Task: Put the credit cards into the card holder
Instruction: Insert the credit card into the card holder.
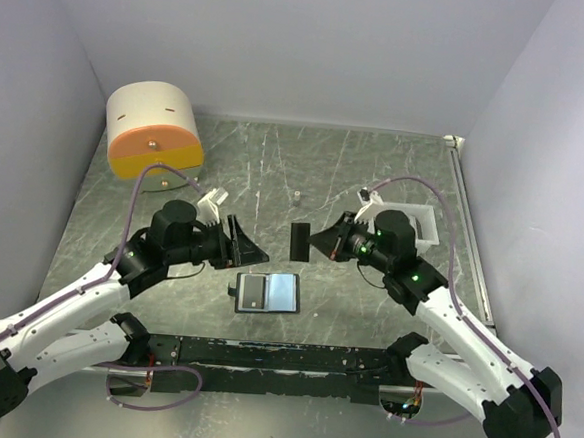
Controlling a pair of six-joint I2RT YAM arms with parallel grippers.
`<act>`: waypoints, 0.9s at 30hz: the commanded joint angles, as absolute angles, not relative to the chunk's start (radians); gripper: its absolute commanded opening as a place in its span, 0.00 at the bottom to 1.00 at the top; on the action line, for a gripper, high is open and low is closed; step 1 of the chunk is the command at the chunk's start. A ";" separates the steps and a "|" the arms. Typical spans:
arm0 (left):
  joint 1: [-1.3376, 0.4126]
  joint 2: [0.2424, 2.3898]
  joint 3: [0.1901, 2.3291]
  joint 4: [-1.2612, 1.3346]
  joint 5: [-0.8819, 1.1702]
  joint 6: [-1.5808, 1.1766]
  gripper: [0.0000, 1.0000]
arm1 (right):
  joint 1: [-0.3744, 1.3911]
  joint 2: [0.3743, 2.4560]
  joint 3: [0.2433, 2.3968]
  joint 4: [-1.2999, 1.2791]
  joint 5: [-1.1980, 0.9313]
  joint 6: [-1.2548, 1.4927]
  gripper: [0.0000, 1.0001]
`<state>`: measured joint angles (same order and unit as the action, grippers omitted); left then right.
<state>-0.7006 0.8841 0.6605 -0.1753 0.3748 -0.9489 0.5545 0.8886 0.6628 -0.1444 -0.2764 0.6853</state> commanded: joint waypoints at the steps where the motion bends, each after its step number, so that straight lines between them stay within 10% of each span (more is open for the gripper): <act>1: -0.693 0.884 0.645 -0.043 0.446 -0.978 0.73 | 0.625 0.823 0.600 0.094 -0.352 0.855 0.00; 13: -0.693 0.902 0.603 0.137 0.531 -1.042 0.71 | 0.723 0.768 0.520 0.269 -0.367 1.001 0.00; 27: -0.693 0.855 0.503 0.250 0.526 -1.118 0.07 | 0.781 0.775 0.476 0.250 -0.314 1.007 0.00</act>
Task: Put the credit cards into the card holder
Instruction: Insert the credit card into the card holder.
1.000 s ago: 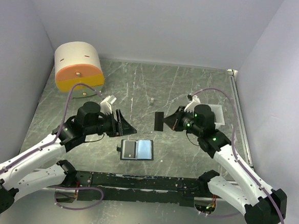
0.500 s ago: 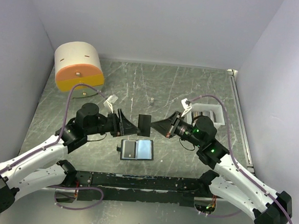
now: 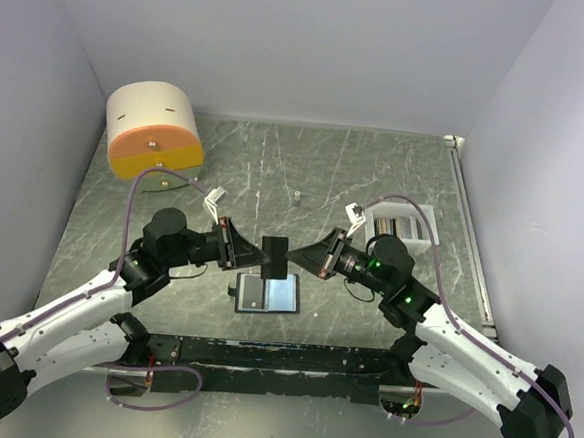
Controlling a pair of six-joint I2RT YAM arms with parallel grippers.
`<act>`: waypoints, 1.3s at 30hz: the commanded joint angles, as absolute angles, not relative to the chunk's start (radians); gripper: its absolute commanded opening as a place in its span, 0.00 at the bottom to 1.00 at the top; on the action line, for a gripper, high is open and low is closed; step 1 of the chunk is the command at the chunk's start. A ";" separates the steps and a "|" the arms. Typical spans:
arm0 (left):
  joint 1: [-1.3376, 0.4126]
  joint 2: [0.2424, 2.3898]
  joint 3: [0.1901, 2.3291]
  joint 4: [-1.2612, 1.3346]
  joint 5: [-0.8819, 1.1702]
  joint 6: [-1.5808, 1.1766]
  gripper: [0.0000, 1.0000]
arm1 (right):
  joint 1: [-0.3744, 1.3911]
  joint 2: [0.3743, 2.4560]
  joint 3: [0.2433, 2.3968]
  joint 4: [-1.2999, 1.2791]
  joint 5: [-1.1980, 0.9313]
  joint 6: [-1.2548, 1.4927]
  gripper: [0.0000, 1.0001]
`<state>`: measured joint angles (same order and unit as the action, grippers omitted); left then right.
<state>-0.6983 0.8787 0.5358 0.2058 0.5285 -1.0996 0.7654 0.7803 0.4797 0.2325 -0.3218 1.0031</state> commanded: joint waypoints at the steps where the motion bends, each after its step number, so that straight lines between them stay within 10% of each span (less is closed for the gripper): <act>1: -0.693 0.846 0.493 0.251 0.518 -1.120 0.07 | 0.781 0.774 0.475 0.241 -0.305 1.005 0.00; 12: -0.693 0.839 0.504 0.048 0.448 -1.010 0.07 | 0.781 0.747 0.487 0.048 -0.151 0.922 0.33; 39: -0.692 1.152 0.430 -0.028 0.462 -0.890 0.07 | 0.816 1.307 0.606 -0.140 -0.069 0.739 0.32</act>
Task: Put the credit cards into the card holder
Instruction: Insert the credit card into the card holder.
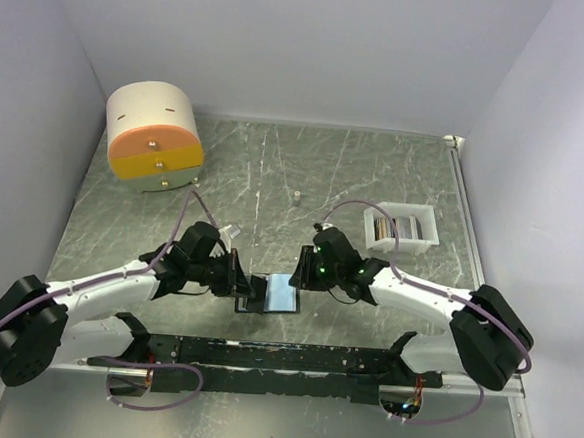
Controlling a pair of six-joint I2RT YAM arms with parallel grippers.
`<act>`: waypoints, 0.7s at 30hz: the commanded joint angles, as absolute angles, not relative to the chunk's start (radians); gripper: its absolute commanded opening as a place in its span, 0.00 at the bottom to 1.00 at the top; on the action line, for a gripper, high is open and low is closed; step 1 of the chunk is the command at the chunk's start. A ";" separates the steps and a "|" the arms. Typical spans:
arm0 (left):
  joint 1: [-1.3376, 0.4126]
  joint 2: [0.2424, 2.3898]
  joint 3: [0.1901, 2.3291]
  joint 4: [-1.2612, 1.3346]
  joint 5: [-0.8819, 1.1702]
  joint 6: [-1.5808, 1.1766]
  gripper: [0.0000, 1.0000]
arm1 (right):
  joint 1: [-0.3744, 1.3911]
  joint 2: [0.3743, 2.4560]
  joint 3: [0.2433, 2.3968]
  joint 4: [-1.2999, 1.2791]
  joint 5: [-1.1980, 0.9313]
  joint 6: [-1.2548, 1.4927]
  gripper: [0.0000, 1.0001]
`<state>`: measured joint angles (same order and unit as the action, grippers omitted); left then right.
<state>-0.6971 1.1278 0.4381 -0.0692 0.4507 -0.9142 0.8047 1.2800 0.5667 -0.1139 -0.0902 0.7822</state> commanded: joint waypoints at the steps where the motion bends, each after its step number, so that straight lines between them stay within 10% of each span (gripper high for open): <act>1: -0.693 1.161 0.426 -0.023 0.458 -0.889 0.07 | 0.818 1.317 0.612 -0.141 -0.070 0.739 0.32; 21: -0.686 1.265 0.401 0.117 0.474 -0.917 0.07 | 0.922 1.483 0.697 -0.284 0.118 0.734 0.25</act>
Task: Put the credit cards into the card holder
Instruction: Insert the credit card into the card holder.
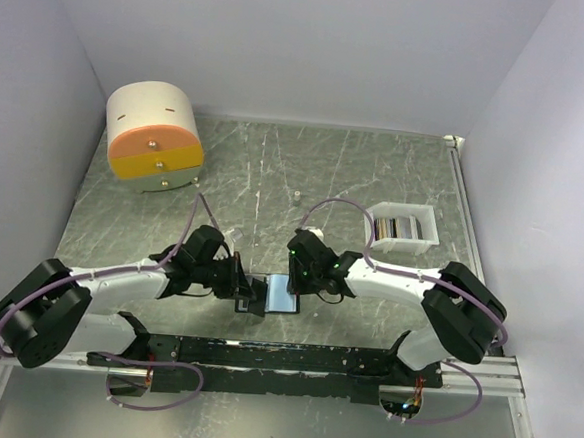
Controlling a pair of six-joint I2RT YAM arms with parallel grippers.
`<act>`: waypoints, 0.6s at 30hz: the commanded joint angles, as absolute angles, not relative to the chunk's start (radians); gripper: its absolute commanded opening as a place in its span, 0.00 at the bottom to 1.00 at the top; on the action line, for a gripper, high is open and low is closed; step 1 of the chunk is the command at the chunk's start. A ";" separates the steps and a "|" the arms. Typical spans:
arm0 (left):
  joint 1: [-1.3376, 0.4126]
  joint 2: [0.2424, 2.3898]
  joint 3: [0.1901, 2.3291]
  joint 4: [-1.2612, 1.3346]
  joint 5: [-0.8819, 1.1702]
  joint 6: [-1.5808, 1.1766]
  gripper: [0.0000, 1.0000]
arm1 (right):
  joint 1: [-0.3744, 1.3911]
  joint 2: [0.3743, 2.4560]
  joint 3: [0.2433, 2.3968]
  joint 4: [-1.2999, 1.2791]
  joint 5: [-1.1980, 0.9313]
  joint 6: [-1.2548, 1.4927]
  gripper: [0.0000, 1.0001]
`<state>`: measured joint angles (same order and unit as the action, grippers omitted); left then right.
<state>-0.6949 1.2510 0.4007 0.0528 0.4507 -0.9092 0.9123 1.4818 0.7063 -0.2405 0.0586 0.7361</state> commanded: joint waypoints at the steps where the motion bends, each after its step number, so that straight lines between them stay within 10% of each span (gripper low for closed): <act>1: -0.685 1.269 0.400 0.126 0.478 -0.920 0.07 | 0.923 1.482 0.694 -0.278 0.114 0.737 0.24; 18: -0.684 1.351 0.381 0.228 0.482 -0.969 0.07 | 0.933 1.463 0.663 -0.263 0.125 0.755 0.16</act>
<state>-0.6903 1.3342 0.3954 0.1642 0.4610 -0.9573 0.9253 1.4715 0.6922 -0.2279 0.0925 0.7490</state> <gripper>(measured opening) 0.076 0.163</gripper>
